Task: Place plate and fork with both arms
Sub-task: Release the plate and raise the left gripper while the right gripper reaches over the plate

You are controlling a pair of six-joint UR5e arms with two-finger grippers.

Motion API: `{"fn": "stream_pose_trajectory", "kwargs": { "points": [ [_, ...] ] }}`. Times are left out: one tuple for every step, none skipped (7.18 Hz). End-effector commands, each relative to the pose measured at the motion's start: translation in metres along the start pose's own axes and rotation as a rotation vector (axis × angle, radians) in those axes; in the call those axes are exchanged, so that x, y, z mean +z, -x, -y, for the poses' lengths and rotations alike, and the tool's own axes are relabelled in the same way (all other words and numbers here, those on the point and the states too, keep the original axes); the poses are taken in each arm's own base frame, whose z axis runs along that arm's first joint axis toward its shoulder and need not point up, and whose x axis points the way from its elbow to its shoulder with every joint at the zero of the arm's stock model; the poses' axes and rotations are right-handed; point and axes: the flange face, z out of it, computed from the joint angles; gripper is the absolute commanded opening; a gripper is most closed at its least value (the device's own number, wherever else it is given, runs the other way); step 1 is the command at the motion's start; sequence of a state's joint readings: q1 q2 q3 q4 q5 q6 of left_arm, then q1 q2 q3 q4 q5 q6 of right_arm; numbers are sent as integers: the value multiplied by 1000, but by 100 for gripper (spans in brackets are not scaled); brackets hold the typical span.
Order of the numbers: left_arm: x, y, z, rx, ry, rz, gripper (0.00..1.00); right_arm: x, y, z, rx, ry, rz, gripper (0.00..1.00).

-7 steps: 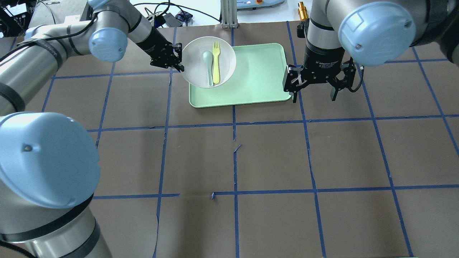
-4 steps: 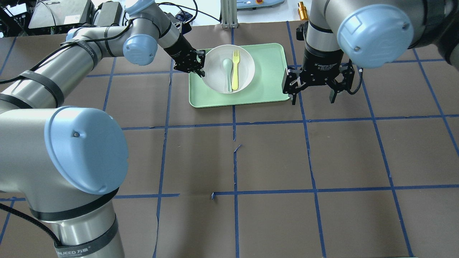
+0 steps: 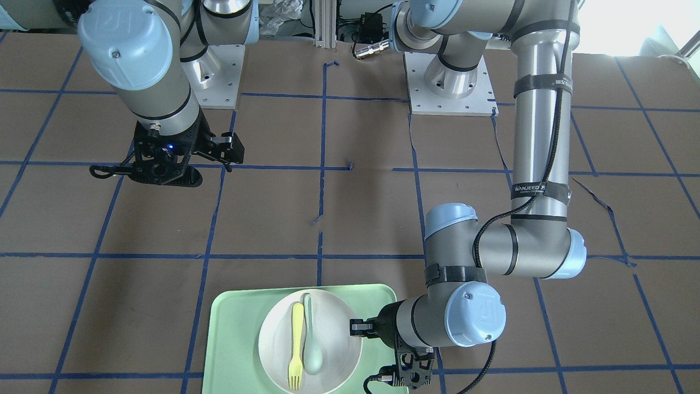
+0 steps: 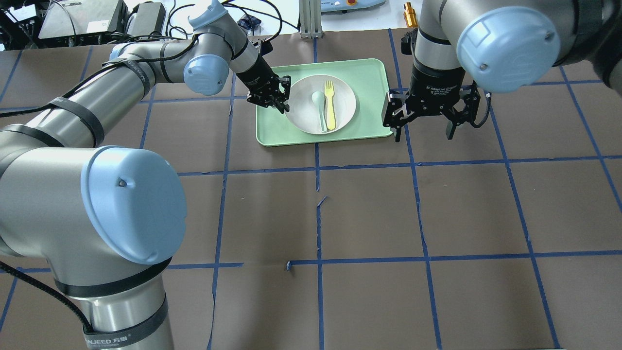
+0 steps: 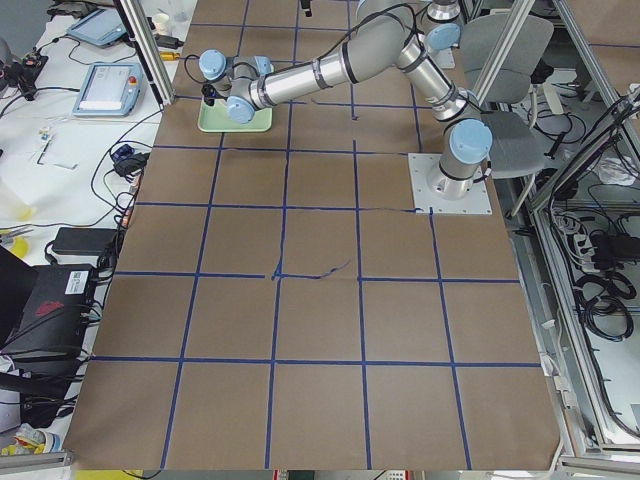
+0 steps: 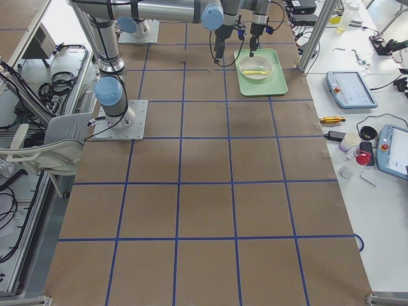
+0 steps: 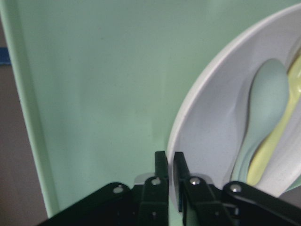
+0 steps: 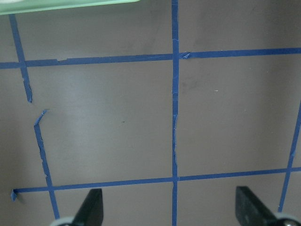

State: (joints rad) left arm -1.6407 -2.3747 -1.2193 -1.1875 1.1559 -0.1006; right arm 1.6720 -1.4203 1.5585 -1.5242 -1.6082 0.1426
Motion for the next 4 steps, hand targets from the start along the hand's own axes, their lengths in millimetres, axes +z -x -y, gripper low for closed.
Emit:
{"fn": "stream_pose_trajectory", "kwargs": {
  "points": [
    [-26,-10,0,12,-77,-2,100,0,2,11,-3,-36,12,100],
    [-53,-5,-6,14,-110,94,100,5,7,35,4,-117,27,100],
    [-82,11,-20,-2,-108,285,100,10,11,56,14,-197,42,100],
    [-111,7,-46,-19,-73,308,100,22,15,76,30,-227,58,100]
  ]
}}
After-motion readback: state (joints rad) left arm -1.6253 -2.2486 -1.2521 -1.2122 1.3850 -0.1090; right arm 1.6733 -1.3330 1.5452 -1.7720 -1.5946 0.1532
